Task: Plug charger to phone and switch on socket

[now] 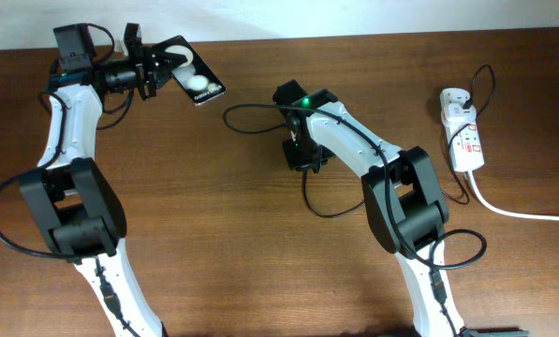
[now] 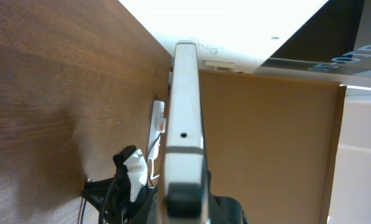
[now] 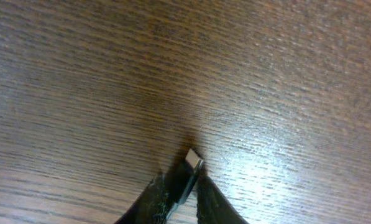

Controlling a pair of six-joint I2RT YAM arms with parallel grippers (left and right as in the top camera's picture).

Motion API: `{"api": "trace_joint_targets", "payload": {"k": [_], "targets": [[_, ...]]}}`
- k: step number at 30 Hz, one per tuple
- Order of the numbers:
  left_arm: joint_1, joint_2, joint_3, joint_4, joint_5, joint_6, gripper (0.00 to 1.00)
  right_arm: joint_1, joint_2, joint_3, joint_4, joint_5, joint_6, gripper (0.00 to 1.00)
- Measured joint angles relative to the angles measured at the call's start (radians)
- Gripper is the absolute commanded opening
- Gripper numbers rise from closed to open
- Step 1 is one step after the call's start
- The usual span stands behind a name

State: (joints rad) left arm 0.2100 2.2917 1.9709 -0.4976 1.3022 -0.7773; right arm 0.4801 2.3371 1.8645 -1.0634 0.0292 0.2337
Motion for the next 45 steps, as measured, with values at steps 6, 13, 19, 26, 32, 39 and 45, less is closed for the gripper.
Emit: {"api": "trace_joint_targets", "payload": {"k": [6, 13, 19, 26, 32, 39, 45], "targets": [[0.0, 0.0, 0.0, -0.008, 0.0, 0.0, 0.0, 0.0, 0.001, 0.0, 0.001, -0.024, 0.06, 0.04], [-0.011, 0.0, 0.0, -0.008, 0.0, 0.002, 0.0, -0.055, -0.091, -0.021, -0.01, -0.199, 0.073, 0.04], [-0.06, 0.0, 0.0, -0.01, 0.0, 0.069, 0.0, -0.12, -0.456, -0.021, -0.112, -0.33, -0.027, 0.04], [-0.166, 0.0, 0.0, -0.011, 0.0, 0.148, 0.0, -0.204, -0.698, -0.137, -0.073, -0.562, -0.146, 0.04], [-0.237, 0.0, 0.0, 0.018, 0.033, 0.243, 0.0, -0.355, -0.855, -0.644, 0.373, -0.938, -0.162, 0.04], [-0.349, 0.001, -0.002, 0.147, 0.219, 0.266, 0.0, -0.374, -0.859, -0.873, 0.612, -1.173, -0.151, 0.04], [-0.43, 0.001, -0.002, 0.148, 0.229, 0.266, 0.0, -0.374, -0.824, -0.874, 0.657, -1.18, -0.134, 0.04]]}}
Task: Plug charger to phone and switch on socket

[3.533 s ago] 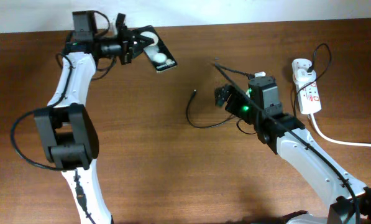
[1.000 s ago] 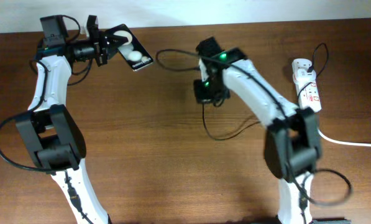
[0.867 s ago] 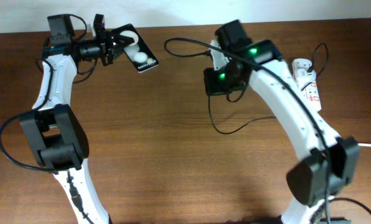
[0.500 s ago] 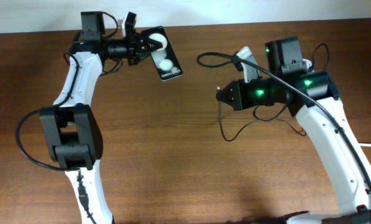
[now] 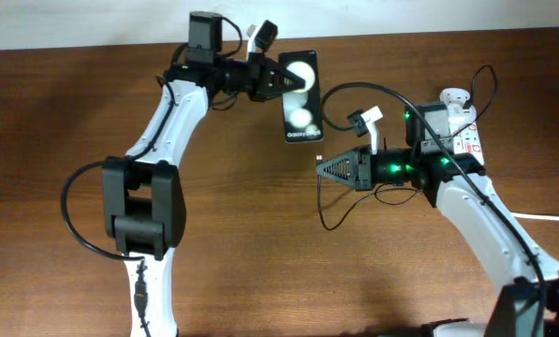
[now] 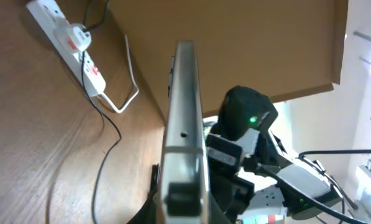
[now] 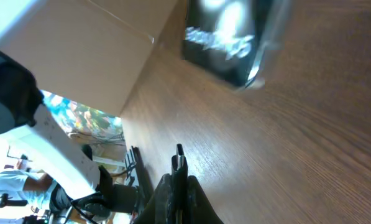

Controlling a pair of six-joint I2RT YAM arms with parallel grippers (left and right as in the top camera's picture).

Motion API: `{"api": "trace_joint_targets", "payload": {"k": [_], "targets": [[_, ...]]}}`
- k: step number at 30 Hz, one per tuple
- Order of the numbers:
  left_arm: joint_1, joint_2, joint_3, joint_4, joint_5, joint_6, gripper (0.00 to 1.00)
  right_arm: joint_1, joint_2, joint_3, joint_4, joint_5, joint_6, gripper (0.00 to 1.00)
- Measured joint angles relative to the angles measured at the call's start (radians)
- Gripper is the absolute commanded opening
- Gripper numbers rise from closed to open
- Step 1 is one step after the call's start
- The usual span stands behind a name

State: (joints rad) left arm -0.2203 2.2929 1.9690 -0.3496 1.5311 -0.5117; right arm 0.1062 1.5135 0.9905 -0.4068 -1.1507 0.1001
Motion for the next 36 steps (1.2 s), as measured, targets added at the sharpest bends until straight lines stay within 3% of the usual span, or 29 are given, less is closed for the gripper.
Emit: {"api": "trace_joint_targets", "payload": {"k": [13, 22, 28, 36], "targets": [[-0.077, 0.0, 0.0, 0.0, 0.003, 0.0, 0.0, 0.0, 0.029, -0.006, 0.066, 0.0, 0.004, 0.04], [-0.06, 0.0, 0.0, 0.003, 0.0, 0.0, 0.0, 0.001, 0.029, -0.018, 0.174, -0.029, 0.132, 0.04], [0.002, 0.0, 0.0, 0.003, 0.004, 0.0, 0.0, -0.092, 0.029, -0.04, 0.177, -0.244, 0.072, 0.04], [-0.028, 0.0, 0.0, 0.003, 0.006, 0.0, 0.0, -0.103, 0.029, -0.097, 0.176, -0.188, 0.056, 0.04]]}}
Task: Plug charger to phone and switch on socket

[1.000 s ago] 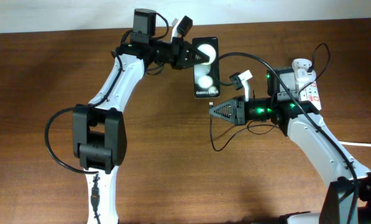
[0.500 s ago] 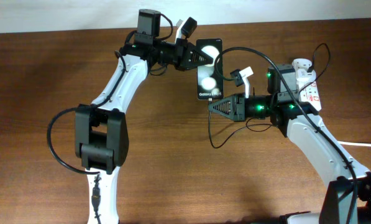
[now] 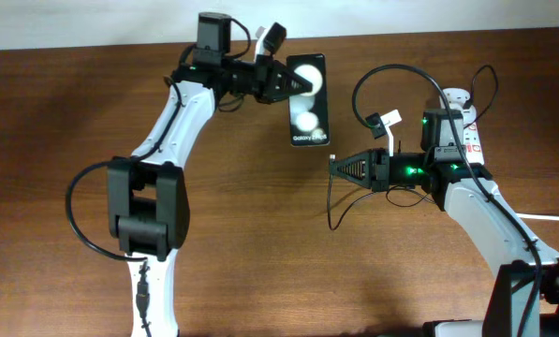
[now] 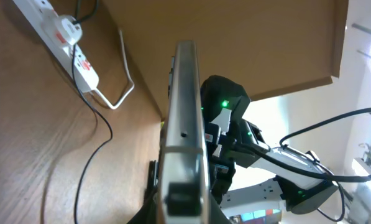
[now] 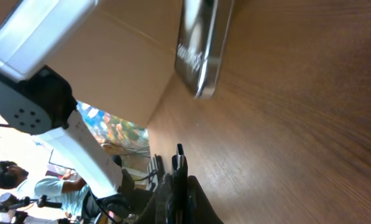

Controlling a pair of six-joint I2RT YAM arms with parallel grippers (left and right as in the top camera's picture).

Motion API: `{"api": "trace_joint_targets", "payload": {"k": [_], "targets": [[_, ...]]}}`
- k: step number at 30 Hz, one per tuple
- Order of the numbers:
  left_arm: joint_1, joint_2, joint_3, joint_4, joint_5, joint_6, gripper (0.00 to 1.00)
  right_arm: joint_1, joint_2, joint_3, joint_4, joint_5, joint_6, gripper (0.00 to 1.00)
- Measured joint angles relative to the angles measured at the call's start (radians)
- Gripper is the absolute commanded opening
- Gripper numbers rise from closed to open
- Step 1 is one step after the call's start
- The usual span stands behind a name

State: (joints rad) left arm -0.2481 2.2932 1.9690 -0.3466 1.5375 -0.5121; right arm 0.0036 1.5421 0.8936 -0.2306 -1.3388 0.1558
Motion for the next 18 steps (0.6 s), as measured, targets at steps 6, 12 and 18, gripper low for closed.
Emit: {"api": "trace_joint_targets", "payload": {"k": [6, 12, 18], "targets": [[-0.064, 0.0, 0.0, 0.001, -0.012, 0.0, 0.0, 0.0, 0.0, -0.002, 0.0, 0.014, -0.002, 0.04], [-0.072, 0.0, 0.0, 0.003, -0.026, 0.0, 0.0, 0.0, 0.0, -0.004, -0.001, 0.026, -0.002, 0.04], [-0.08, 0.0, 0.0, 0.003, -0.055, -0.007, 0.0, 0.0, 0.0, -0.004, -0.001, 0.033, -0.002, 0.04]]}}
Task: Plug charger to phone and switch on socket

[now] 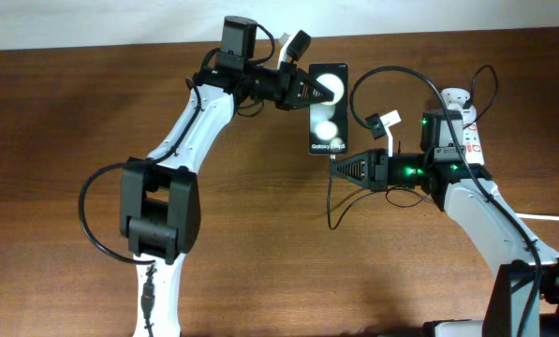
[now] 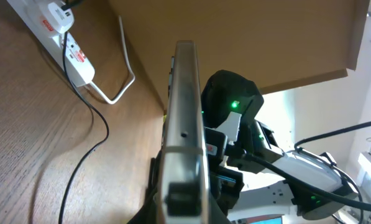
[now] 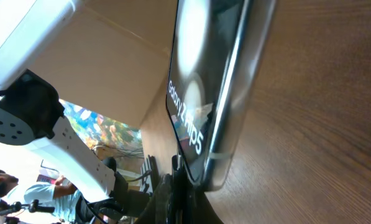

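Note:
The black phone [image 1: 327,120] hangs above the table at the back middle with its screen up, and my left gripper [image 1: 302,89] is shut on its top end. In the left wrist view the phone [image 2: 184,106] shows edge-on between the fingers of the left gripper [image 2: 184,200]. My right gripper [image 1: 339,169] is shut on the charger plug [image 3: 178,163], which points left at the phone's [image 3: 217,74] lower end. I cannot tell whether the plug is in the port. The white socket strip [image 1: 462,131] lies at the far right.
The black charger cable [image 1: 363,84] arches from the right gripper up and over to the socket strip. A white mains lead [image 1: 522,213] runs off the right edge. The right arm [image 2: 238,106] stands just behind the phone in the left wrist view.
The left gripper has carried the phone a little to the right and nearer, so its lower end now sits at the plug tip. The right gripper has stayed put.
First the left gripper held the phone at the far left back, and the right gripper held the plug low over the table's middle. Then the phone was at the back middle and the right arm at the right, plug pointing left. The gap has closed since.

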Controlling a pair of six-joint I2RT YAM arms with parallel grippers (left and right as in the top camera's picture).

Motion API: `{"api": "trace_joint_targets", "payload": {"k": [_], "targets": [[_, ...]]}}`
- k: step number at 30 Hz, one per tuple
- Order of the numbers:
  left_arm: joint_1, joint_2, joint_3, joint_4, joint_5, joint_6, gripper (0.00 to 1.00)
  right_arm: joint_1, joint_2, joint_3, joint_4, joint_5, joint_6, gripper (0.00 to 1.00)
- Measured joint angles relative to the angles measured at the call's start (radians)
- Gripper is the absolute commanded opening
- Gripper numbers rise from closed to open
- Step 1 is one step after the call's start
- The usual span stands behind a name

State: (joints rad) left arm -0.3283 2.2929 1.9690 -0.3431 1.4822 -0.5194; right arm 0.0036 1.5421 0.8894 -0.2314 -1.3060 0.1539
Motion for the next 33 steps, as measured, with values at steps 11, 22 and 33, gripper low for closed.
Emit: {"api": "trace_joint_targets", "payload": {"k": [11, 22, 33], "targets": [[-0.012, 0.0, -0.002, 0.146, -0.007, -0.115, 0.0, 0.008, 0.0, -0.002, 0.006, 0.007, 0.003, 0.04], [-0.012, 0.0, -0.002, 0.146, 0.008, -0.126, 0.0, 0.008, 0.0, -0.003, 0.065, 0.008, 0.053, 0.04], [-0.012, 0.0, -0.002, 0.172, 0.01, -0.125, 0.0, 0.008, 0.0, -0.003, 0.065, 0.007, 0.054, 0.04]]}}
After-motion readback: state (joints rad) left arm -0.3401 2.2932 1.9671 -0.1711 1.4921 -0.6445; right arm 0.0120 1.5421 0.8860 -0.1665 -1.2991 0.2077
